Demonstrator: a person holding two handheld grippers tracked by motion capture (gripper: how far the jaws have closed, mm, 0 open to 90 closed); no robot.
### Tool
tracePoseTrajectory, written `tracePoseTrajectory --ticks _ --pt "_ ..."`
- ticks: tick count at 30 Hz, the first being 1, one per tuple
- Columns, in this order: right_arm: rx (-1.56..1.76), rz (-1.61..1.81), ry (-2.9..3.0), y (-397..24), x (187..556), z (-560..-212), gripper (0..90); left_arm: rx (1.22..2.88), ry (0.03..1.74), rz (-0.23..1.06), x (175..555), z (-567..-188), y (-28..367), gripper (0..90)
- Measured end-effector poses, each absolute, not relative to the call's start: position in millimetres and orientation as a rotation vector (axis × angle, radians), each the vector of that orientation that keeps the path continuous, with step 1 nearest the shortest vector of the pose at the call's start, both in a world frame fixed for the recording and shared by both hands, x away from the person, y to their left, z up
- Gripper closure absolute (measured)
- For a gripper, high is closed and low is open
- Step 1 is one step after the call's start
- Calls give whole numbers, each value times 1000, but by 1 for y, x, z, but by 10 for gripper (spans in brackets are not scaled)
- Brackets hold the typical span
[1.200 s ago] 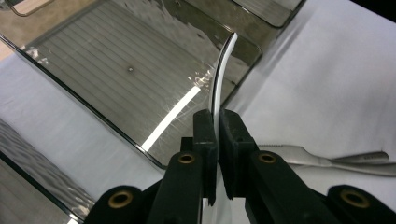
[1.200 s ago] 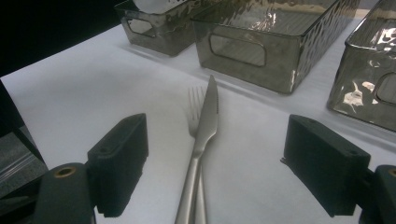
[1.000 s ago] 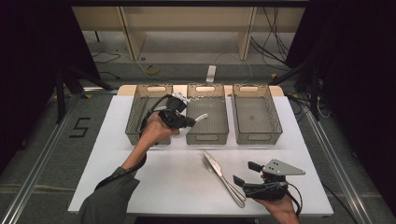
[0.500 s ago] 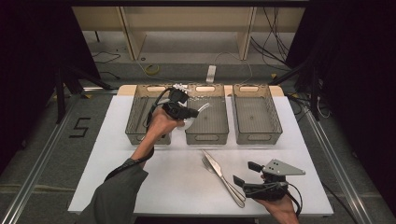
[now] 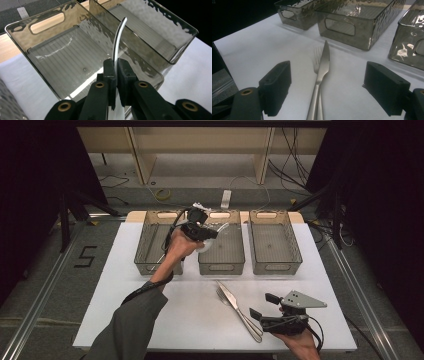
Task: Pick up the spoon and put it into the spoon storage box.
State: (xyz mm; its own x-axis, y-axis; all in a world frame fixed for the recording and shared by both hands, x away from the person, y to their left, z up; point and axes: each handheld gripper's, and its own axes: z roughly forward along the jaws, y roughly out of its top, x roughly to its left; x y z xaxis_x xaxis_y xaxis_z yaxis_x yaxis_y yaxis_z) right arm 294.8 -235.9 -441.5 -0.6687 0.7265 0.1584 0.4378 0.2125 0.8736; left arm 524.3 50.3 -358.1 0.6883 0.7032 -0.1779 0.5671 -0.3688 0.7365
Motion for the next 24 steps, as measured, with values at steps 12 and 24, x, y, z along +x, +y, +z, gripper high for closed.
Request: tracePoseTrajectory --ticks 12,24 --pt "1103 1438 2209 -236 295 -442 229 2043 1005 207 531 -367 45 850" --pt "1103 1438 2208 -236 295 -442 228 2047 1016 199 534 -376 43 850"
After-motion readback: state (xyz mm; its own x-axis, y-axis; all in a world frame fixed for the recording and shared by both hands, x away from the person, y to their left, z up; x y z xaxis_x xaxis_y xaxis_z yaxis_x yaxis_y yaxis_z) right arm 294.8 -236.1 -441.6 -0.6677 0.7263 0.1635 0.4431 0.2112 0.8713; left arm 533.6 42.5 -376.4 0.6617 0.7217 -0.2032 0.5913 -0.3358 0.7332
